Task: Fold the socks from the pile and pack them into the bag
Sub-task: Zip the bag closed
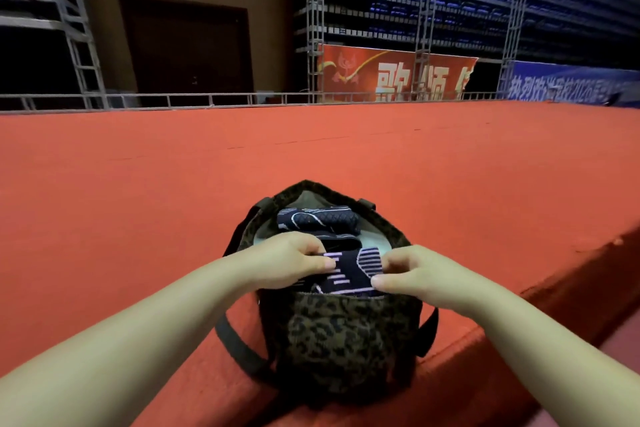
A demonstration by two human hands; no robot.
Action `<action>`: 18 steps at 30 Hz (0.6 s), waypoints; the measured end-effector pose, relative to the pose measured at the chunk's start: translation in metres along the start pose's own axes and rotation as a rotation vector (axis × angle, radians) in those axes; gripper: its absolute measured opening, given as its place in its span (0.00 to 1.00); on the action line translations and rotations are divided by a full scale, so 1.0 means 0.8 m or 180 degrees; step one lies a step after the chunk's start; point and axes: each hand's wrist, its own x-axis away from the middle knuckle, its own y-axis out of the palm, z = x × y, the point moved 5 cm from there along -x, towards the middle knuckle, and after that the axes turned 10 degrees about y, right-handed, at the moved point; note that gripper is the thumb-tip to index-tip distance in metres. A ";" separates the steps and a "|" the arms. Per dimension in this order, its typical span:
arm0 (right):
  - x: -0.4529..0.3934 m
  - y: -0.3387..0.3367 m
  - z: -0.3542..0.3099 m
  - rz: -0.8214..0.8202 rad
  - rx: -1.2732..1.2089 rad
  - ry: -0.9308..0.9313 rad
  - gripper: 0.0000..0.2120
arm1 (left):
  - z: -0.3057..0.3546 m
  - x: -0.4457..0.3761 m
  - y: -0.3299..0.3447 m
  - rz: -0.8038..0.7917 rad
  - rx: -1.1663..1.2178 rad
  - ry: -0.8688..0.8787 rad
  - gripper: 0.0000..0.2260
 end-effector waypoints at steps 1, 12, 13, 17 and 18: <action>-0.007 0.003 0.001 0.0074 -0.0169 0.0043 0.29 | -0.004 -0.001 0.000 0.0116 0.0120 -0.0160 0.13; -0.020 0.003 0.000 0.0267 0.0047 0.0997 0.14 | 0.049 0.030 0.008 0.0065 -0.0523 0.1000 0.19; -0.012 -0.006 0.000 0.0528 0.0024 0.0837 0.14 | 0.048 0.027 0.019 -0.0209 -0.0622 0.0864 0.22; 0.051 -0.030 0.008 0.1564 -0.0340 0.0328 0.13 | 0.039 0.010 0.032 -0.0409 -0.0612 0.0499 0.34; 0.061 -0.018 0.009 0.1143 -0.0753 0.0426 0.13 | 0.038 0.007 0.031 -0.0472 -0.0491 0.0430 0.33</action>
